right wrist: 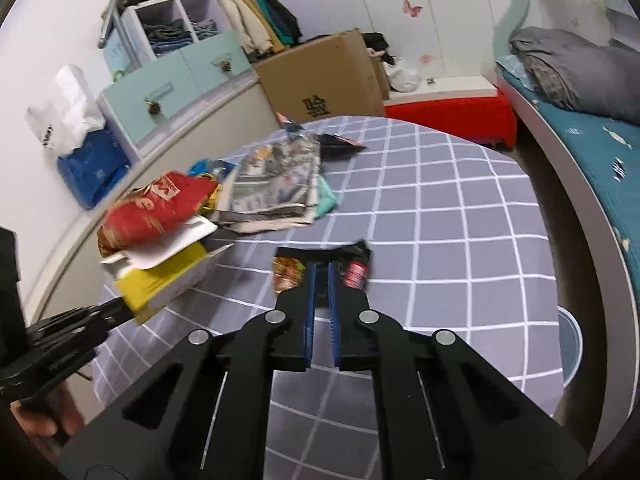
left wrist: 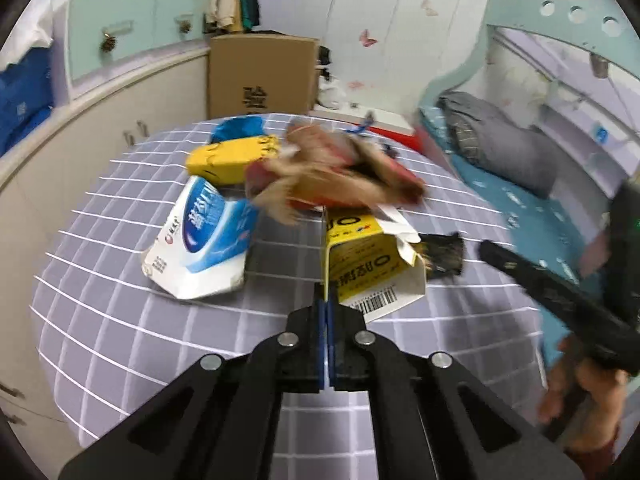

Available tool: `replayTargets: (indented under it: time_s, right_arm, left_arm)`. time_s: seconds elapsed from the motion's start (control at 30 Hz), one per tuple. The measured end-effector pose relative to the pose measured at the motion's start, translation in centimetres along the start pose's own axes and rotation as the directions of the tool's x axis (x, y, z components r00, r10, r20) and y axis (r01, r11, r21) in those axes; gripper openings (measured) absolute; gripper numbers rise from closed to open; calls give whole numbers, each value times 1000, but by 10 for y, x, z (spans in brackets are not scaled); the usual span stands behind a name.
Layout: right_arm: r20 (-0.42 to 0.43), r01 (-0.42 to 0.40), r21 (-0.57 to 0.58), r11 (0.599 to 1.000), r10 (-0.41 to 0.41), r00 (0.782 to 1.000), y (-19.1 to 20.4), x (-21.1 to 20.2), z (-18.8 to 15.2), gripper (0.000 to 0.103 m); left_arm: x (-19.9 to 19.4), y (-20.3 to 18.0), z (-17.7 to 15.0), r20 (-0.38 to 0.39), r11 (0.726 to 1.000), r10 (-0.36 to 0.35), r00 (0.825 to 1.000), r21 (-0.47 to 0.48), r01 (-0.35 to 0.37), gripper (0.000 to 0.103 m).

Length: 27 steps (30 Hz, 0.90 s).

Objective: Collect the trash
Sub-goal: 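Grasp the yellow-white carton with the left tool while the right tool holds the wrapper, then carry carton and wrapper to the bucket and open both tools over it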

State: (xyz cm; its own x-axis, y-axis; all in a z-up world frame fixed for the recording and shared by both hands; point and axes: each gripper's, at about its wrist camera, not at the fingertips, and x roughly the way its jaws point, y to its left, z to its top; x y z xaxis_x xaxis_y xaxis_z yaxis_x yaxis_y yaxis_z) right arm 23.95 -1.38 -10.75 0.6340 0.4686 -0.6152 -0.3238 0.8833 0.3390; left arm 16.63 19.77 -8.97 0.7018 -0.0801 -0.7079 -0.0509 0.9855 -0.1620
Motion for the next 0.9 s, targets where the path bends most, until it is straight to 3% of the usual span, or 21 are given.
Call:
replayTargets:
  time_s: [0.03,0.07,0.13,0.23,0.33,0.4,0.47,0.57,0.67,0.9]
  right_arm:
    - [-5,16,4,1000,-16,1000,-2,1,-1,15]
    - [-9,22,11,1000,-22,1000,-4,3,-2,34]
    - [-5,32,26,999,-32,999,-8,4,-3,57]
    - [-30,46,19,999,-46,998,-8,14,-1,57]
    - [-68,54,25,998,-53,996,-9,29,3,55]
    - [-94,57,16,998,-55,994,-8,40,5,50]
    - [-105,68,-9,998,-69,992,-4,44,8,31]
    - [-114,55,-43,998,-60,992,2,46,11,19]
    - [-51,59,-74,996,-63,997,8,32,13,14]
    - [35,52,-62,997,-50,998,3,-5,16,13]
  left_arm:
    - [-2,-4,-1,11,1000,9,1000,14,-9,1]
    - [-5,-7,-1,21,1000,1,1000,20,-1,1]
    - [-7,-10,-1,13,998,-65,998,3,65,1]
    - [-4,-19,1,39,999,-9,999,39,7,1]
    - [1,-22,5,37,997,-70,997,31,68,1]
    - [6,-23,8,44,998,-57,997,39,55,1]
    - [7,-24,11,50,997,-79,996,29,78,1]
    - [5,-24,16,71,996,-84,994,32,82,1]
    - [-1,-24,20,99,994,-104,990,32,101,1]
    - [-11,-47,27,129,991,-124,984,66,116,1]
